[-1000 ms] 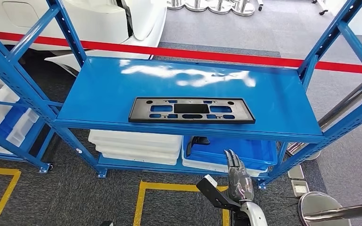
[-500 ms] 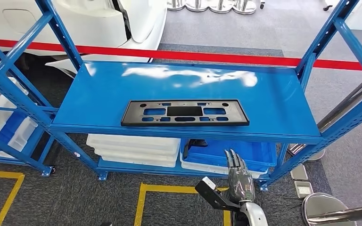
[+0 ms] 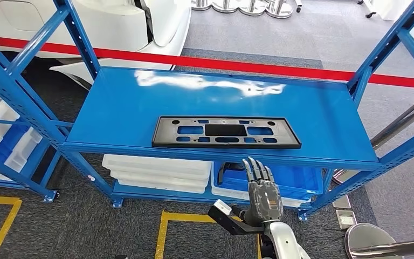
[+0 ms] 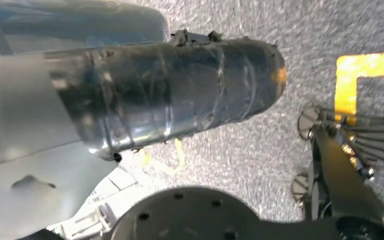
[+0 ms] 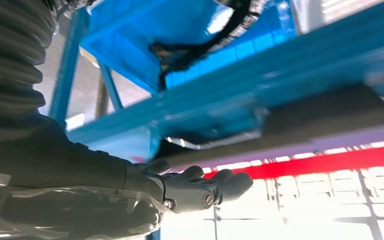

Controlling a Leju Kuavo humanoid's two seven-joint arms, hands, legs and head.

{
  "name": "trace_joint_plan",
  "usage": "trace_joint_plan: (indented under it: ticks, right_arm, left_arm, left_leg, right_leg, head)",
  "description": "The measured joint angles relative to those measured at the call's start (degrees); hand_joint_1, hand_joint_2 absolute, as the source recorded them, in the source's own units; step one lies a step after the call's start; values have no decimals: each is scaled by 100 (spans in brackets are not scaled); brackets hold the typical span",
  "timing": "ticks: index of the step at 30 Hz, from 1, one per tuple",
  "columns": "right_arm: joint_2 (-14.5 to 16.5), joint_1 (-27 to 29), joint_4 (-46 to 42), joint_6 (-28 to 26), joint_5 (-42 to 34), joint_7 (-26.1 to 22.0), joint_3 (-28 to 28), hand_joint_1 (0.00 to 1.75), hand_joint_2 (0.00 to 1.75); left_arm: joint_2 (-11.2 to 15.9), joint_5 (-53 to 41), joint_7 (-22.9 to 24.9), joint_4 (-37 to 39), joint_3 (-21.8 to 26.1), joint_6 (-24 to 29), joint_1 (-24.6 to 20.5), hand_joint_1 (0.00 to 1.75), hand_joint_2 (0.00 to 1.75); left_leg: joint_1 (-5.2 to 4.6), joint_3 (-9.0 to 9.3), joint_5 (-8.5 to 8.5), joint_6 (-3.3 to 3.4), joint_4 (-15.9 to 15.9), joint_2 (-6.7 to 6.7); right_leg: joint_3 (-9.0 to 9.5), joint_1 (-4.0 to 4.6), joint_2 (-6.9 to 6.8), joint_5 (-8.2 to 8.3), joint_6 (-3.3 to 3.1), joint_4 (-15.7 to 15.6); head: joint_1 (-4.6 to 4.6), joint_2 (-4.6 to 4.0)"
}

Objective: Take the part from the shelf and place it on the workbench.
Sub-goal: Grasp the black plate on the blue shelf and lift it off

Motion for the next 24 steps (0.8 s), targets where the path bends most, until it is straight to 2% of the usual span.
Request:
trace_joint_plan:
  ticks: [2,3,4,5,6,8,10,11,13,14,15,17,18,19,20,22,23,24]
  right_arm:
    - [0,-17,-80,39,101,8,3,0,175]
    - [-1,-19,-106,61,166,12,5,0,175]
    - [-1,-18,-128,78,264,17,8,0,175]
    - [-1,-20,-152,93,401,26,13,0,175]
    - [-1,-27,-179,102,565,38,18,0,175]
    - [2,-46,-246,112,919,68,31,0,175]
    - [16,-53,-293,115,1173,86,40,0,175]
    - [24,-49,-303,116,1249,87,44,0,175]
    - [39,-38,-322,133,1340,83,50,0,175]
    - [56,-40,-328,162,1364,73,51,0,175]
    - [77,-42,-333,205,1373,58,52,0,175]
    - [115,-33,-319,290,1342,11,56,0,175]
    - [123,-21,-303,311,1307,-15,60,0,175]
    - [127,-11,-284,319,1261,-38,64,0,175]
    - [129,-6,-264,325,1210,-54,68,0,175]
    - [134,-11,-230,357,1102,-68,73,0,175]
    - [136,-17,-217,379,1048,-69,73,0,175]
    - [139,-20,-207,396,1004,-69,74,0,175]
  left_arm:
    - [-58,1,0,2,-3,-1,-4,0,0]
    - [-80,1,0,4,-5,-2,-3,0,0]
    - [-94,1,0,7,-7,-10,0,0,0]
    - [-103,1,0,8,-9,-23,1,0,0]
    - [-108,1,0,9,-13,-41,-1,0,0]
    - [-112,1,8,9,-33,-85,-5,0,0]
    - [-140,1,25,9,-60,-111,-4,0,0]
    - [-155,1,32,9,-74,-119,-3,0,0]
    - [-166,10,46,9,-97,-140,-5,0,0]
    - [-166,24,60,9,-105,-163,-8,0,0]
    - [-164,44,78,9,-110,-195,-12,0,0]
    - [-147,88,112,9,-115,-274,-14,0,0]
    - [-130,104,120,10,-117,-307,-9,0,0]
    - [-113,114,124,11,-119,-328,-1,0,0]
    - [-95,119,126,14,-121,-341,5,0,0]
    - [-66,123,127,18,-127,-366,7,0,0]
    - [-55,124,127,20,-134,-380,1,0,0]
    - [-47,126,128,21,-140,-391,-5,0,0]
  left_leg:
    - [-41,2,-5,44,-1,-1]
    - [-69,8,-11,61,-1,-2]
    - [-103,17,-18,76,-1,-6]
    - [-140,31,-24,87,-2,-12]
    - [-176,49,-29,95,-7,-17]
    - [-215,82,-35,103,-30,-21]
    - [-195,89,-33,93,-54,-12]
    - [-185,89,-27,79,-71,-5]
    - [-175,110,-44,45,-99,7]
    - [-178,81,-114,12,-23,8]
    - [-175,-6,-240,-26,168,9]
    - [-124,-340,-568,-129,841,11]
    - [-89,-500,-663,-182,1145,13]
    - [-49,-587,-659,-241,1294,16]
    - [-5,-568,-543,-306,1229,25]
    - [88,-286,-185,-464,636,53]
    - [117,-152,-79,-499,352,44]
    - [131,-75,-47,-478,188,29]
  right_leg:
    - [-407,23,-1,-360,-28,843]
    - [-571,38,-1,-446,-58,1160]
    - [-639,63,0,-415,-110,1259]
    - [-597,103,2,-274,-189,1123]
    - [-464,158,4,-65,-287,804]
    - [-103,303,-17,299,-539,-2]
    - [94,415,-42,406,-689,-438]
    - [124,432,-46,409,-710,-501]
    - [219,406,-40,479,-678,-697]
    - [279,373,-45,522,-648,-813]
    - [333,331,-52,560,-607,-916]
    - [365,275,-65,573,-553,-972]
    - [365,245,-71,563,-527,-962]
    - [364,210,-75,543,-493,-939]
    - [360,167,-75,513,-446,-895]
    - [328,74,-70,410,-319,-727]
    - [290,48,-67,341,-244,-607]
    - [249,41,-61,288,-186,-506]
  head:
    - [6,0]
    - [7,0]
    - [8,0]
    - [8,0]
    - [9,0]
    - [-11,-1]
    - [-25,-1]
    - [-27,0]
    - [-16,0]
    - [-17,0]
    - [-20,0]
    - [-24,0]
    - [-24,0]
    - [-24,0]
    - [-23,0]
    - [-25,0]
    - [-43,0]
    - [-52,0]
